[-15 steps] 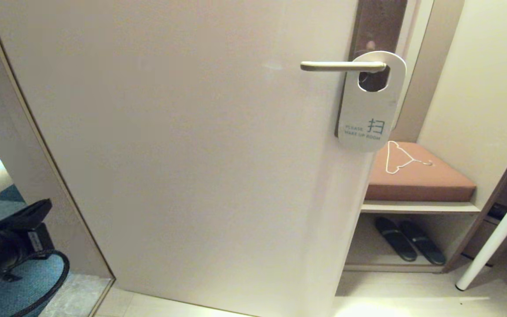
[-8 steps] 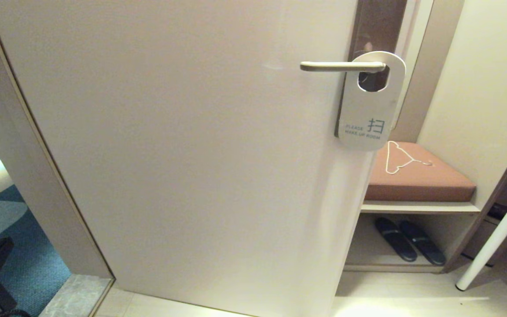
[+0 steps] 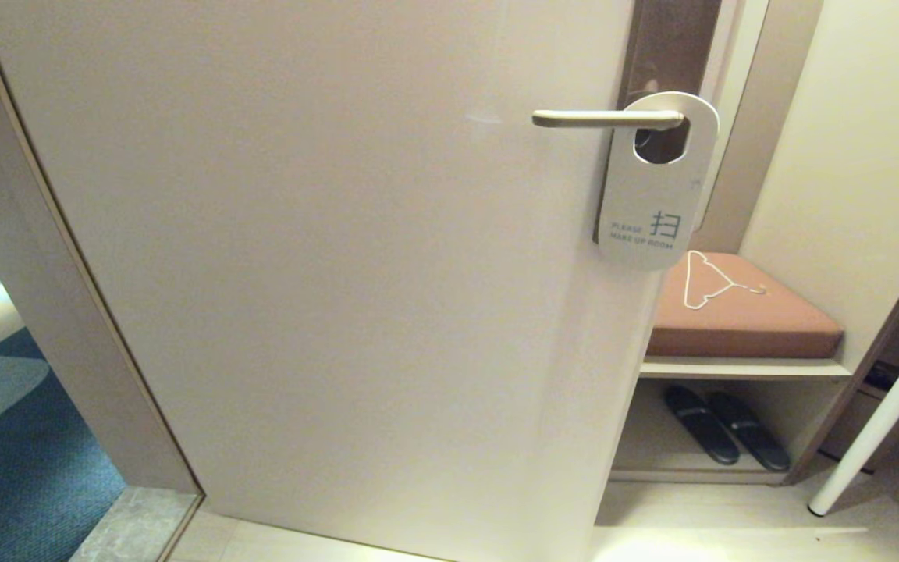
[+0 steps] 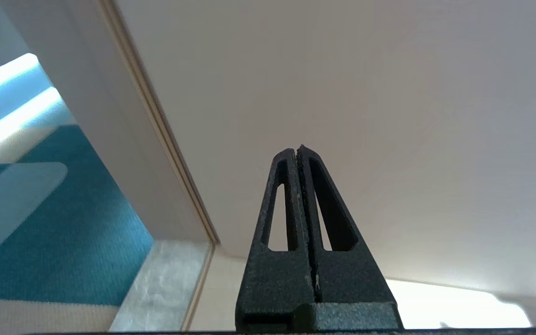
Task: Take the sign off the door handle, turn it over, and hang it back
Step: Take down the sign
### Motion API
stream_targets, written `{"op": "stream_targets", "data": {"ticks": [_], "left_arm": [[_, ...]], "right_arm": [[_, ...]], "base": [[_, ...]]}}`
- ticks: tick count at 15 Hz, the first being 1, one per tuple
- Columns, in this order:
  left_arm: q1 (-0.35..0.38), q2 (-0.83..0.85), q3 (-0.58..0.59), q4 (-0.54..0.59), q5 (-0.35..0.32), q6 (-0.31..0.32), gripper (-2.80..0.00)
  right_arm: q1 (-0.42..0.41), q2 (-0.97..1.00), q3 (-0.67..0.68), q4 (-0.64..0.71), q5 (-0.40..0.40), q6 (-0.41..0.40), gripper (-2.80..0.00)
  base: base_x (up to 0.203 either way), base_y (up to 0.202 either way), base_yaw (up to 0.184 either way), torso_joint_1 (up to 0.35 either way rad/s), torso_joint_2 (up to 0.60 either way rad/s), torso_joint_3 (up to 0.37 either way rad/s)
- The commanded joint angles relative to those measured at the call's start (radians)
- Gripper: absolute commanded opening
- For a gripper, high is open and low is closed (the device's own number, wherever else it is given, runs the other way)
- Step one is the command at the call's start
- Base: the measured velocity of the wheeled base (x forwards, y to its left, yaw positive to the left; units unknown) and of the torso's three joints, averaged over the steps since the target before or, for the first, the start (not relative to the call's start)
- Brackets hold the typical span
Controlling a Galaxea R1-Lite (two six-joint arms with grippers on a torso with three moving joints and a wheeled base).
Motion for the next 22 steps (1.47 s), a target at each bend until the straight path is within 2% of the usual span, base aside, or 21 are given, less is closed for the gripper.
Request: {"op": "stream_targets", "data": {"ticks": [1, 5, 8, 17, 22], "left_arm": [[-0.001, -0.087, 0.004, 0.038, -0.005, 0.001, -2.80], [-0.021, -0.308, 0.002, 0.170, -0.067, 0.009, -2.80], [-0.027, -0.323, 0.004, 0.251, -0.093, -0.002, -2.80], [-0.027, -0.323, 0.004, 0.256, -0.079, -0.110, -2.80], [-0.027, -0.323, 0.004, 0.258, -0.079, -0.111, -2.80]], "right_arm": [[0.000, 0.001, -0.001, 0.000, 0.001, -0.001, -2.80], [0.000, 0.001, -0.001, 0.000, 0.000, -0.001, -2.80], [0.000, 0.001, -0.001, 0.000, 0.000, -0.004, -2.80], [-0.001, 0.001, -0.015, 0.000, 0.004, -0.026, -2.80], [0.000, 0.006, -0.194, 0.068, 0.079, -0.026, -2.80]], "base": [[0.000, 0.000, 0.000, 0.000, 0.00, 0.000], [0.000, 0.000, 0.000, 0.000, 0.00, 0.000], [0.000, 0.000, 0.000, 0.000, 0.00, 0.000], [0.000, 0.000, 0.000, 0.000, 0.00, 0.000], [0.000, 0.000, 0.000, 0.000, 0.00, 0.000]]}}
